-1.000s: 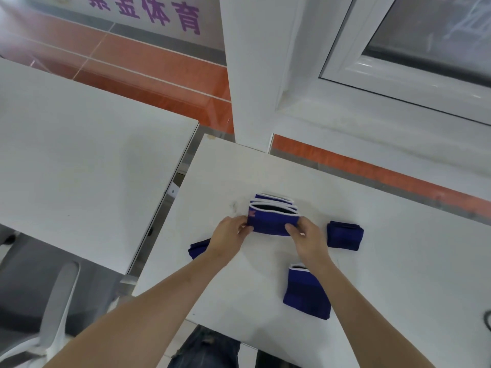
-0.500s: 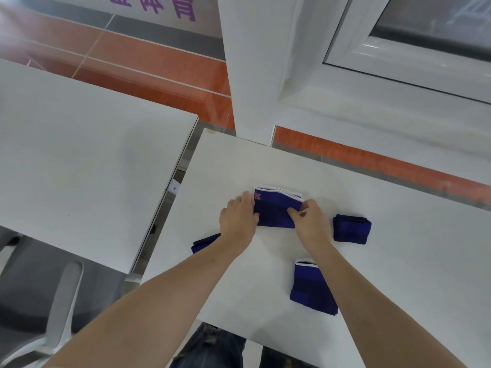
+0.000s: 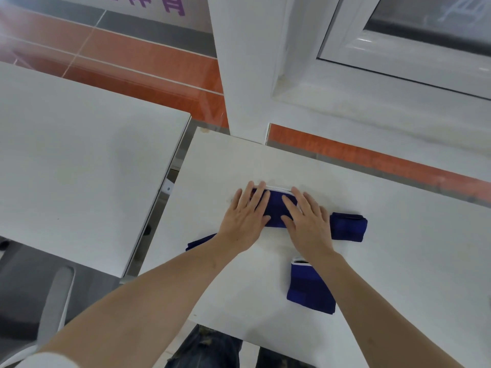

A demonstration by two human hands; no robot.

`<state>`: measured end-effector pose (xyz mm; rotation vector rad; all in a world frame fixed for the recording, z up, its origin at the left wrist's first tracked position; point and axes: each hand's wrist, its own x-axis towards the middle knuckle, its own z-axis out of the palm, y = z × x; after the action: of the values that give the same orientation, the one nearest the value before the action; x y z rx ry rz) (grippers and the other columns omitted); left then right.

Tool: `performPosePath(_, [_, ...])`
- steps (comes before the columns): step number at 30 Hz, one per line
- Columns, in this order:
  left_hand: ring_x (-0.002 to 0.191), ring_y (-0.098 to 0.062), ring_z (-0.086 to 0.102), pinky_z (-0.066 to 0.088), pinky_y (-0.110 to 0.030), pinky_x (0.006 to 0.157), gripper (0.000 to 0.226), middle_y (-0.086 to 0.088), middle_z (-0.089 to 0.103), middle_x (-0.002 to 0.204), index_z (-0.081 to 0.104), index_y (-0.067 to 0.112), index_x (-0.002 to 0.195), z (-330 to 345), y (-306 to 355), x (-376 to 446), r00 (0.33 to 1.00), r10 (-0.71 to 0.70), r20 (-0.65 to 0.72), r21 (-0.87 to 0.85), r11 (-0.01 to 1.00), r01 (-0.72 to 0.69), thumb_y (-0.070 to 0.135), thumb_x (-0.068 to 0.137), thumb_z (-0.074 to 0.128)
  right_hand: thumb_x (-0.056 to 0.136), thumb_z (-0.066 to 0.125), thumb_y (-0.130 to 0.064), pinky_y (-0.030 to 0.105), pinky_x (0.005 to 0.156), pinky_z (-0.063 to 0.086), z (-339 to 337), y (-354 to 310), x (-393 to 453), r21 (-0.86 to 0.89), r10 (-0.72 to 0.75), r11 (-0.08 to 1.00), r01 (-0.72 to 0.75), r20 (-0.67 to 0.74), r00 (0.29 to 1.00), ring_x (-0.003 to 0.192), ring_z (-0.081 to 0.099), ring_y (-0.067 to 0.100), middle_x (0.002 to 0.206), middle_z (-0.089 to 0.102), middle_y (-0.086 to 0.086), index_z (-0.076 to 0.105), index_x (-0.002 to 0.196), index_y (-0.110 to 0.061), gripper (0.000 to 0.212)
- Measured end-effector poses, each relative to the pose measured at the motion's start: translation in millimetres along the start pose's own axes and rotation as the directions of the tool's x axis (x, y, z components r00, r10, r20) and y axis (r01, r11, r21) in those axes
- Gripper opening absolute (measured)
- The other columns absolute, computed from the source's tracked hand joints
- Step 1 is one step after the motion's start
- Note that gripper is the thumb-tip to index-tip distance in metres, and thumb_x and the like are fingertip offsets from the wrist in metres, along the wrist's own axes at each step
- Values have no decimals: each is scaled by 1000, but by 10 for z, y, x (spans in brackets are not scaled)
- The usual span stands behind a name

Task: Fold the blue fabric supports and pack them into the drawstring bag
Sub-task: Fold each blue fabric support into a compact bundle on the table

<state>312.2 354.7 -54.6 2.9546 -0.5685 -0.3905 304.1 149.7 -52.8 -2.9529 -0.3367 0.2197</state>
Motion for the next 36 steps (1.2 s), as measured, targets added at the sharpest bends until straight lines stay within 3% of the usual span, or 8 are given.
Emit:
performPosePath(5, [156,-37,-13,5,-52,127,76,-13,-16,170,-6,4,161,145,-15,12,997,-16,73,52,999,12,51,106,17,107,35,-48,55,123,23,21,27,37,-19,39,999,-36,182,983,159,7,29,174,3,-5,23,162,-35,57])
performPosePath(11, [156,-37,-12,4,-55,127,77,-14,-15,170,-8,4,161,123,8,33,996,-24,87,68,998,18,51,106,18,108,33,-50,57,126,16,-48,46,77,23,39,999,-48,289,956,160,-4,25,172,-13,-11,6,162,-43,61])
performPosePath(19, [157,-35,-9,5,-56,126,73,-10,-10,171,-1,8,162,-77,37,82,985,-39,170,57,998,30,46,107,28,108,45,-40,56,122,27,-176,-30,114,73,56,994,-84,327,943,160,1,25,173,-7,-8,11,162,-40,63])
performPosePath(24, [157,-34,-9,7,-53,127,61,-9,-6,171,11,12,162,-284,42,-83,989,-48,140,-31,998,53,35,109,30,105,52,-27,51,119,31,-389,-131,-78,134,104,982,-133,206,973,158,15,25,172,14,-4,34,157,-31,54])
performPosePath(27, [156,-33,12,18,-46,126,53,-13,17,167,26,13,158,-360,6,-349,994,-96,58,-136,985,103,29,108,37,105,51,-23,48,119,32,-455,-121,-365,240,152,953,-184,145,978,153,27,20,165,32,-4,44,152,-29,47])
performPosePath(30, [139,-29,39,36,-41,112,42,-8,43,150,44,16,145,-338,-87,-654,983,-183,-15,-200,964,176,26,104,46,105,51,-22,42,118,32,-452,-87,-688,279,197,934,-225,124,973,148,34,18,159,43,-5,52,146,-26,41])
performPosePath(33, [131,-28,44,42,-40,104,41,-4,47,143,47,18,144,-273,-188,-904,970,-240,29,-200,950,241,29,104,45,103,55,-22,41,115,35,-380,-35,-974,281,225,927,-249,116,967,145,39,19,156,47,-4,55,143,-24,39])
performPosePath(36, [134,-28,40,39,-40,107,45,-3,44,145,43,19,147,-236,-278,-1067,957,-277,88,-181,940,289,34,105,44,101,61,-29,40,116,34,-349,24,-1166,231,246,932,-279,161,956,145,39,19,156,47,-4,55,144,-25,44])
